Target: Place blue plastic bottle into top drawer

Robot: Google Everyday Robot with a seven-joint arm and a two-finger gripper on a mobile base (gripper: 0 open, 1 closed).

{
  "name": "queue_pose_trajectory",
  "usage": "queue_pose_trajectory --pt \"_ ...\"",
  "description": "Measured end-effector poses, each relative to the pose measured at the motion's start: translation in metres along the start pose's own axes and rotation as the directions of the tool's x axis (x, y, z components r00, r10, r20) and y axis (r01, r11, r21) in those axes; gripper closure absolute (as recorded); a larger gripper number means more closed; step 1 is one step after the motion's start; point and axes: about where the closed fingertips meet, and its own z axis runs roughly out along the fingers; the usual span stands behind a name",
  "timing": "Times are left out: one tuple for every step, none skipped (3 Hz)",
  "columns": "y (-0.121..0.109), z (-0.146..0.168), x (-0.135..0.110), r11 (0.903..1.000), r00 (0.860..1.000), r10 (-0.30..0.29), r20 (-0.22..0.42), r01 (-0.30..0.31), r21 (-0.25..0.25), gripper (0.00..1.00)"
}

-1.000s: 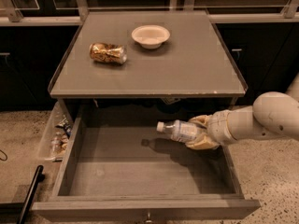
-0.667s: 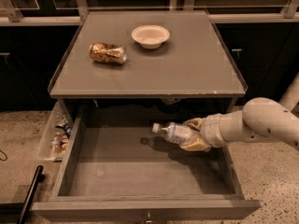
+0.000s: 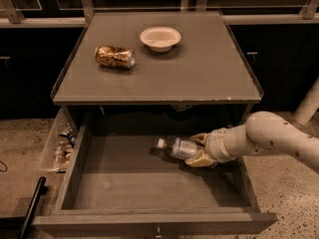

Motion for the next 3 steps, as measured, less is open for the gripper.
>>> queue_pose_trajectory --pt "0.0000 0.0000 0.0000 1.0000 1.000 0.000 0.000 0.000 0.000 0.74" --pt "0.0000 0.0001 0.0000 1.0000 1.000 0.000 0.000 0.000 0.000 0.50" --pt "0.0000 0.0001 0.0000 1.0000 1.000 0.000 0.000 0.000 0.000 0.27"
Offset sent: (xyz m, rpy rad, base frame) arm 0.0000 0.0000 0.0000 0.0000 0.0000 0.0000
